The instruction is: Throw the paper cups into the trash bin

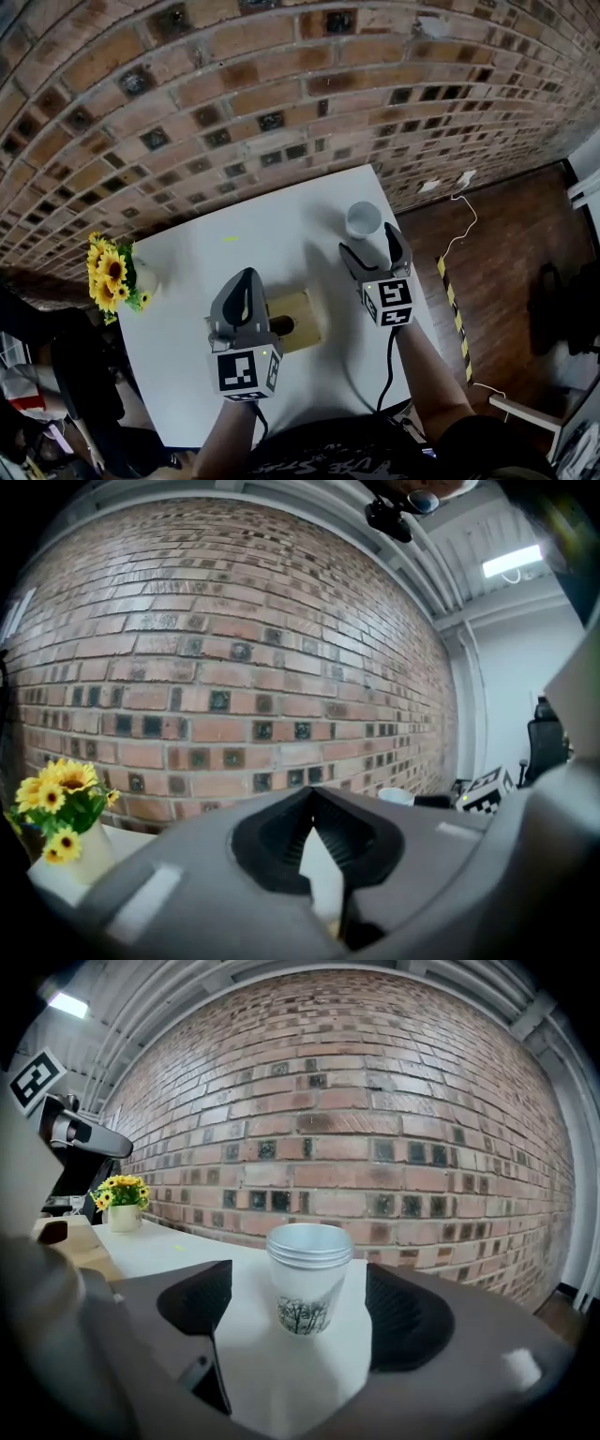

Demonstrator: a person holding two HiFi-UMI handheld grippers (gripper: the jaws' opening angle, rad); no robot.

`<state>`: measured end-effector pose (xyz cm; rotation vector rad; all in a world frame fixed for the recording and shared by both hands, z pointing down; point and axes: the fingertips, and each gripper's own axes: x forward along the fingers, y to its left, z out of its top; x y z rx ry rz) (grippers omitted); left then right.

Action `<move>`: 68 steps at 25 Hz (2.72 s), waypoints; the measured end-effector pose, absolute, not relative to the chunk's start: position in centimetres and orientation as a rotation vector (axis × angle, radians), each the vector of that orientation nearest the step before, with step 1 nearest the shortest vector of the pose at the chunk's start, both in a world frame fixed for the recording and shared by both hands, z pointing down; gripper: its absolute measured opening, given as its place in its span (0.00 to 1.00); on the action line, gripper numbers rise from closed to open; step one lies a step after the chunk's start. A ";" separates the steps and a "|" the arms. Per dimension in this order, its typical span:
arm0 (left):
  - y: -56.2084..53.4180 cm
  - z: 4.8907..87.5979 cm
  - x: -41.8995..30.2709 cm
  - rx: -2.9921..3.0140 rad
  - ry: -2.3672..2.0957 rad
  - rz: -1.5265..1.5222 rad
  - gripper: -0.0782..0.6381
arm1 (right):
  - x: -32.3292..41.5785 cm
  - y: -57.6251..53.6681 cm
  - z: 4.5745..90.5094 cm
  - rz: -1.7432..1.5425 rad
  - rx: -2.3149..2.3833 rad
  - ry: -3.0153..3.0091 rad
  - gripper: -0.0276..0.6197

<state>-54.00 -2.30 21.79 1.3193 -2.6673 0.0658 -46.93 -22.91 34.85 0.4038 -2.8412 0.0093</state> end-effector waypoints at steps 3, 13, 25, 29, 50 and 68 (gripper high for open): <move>-3.2 22.3 -54.1 1.328 -2.655 0.061 0.12 | -48.0 -23.2 35.2 0.029 0.370 -2.848 0.73; -4.3 21.8 -55.0 1.332 -2.637 0.031 0.12 | -51.3 -24.1 35.0 0.089 0.320 -2.876 0.75; -3.2 22.0 -56.0 1.252 -2.650 0.014 0.12 | -52.4 -24.9 36.0 0.142 0.325 -2.830 0.73; -2.9 21.8 -55.9 1.237 -2.658 0.020 0.12 | -52.1 -25.4 36.0 0.187 0.363 -2.835 0.59; 0.6 17.7 -51.7 1.324 -2.717 -0.039 0.12 | -47.3 -21.7 28.9 0.206 0.352 -2.921 0.58; 12.1 14.4 -39.9 1.596 -2.632 -0.089 0.12 | -31.3 -9.4 22.4 0.088 0.623 -2.946 0.59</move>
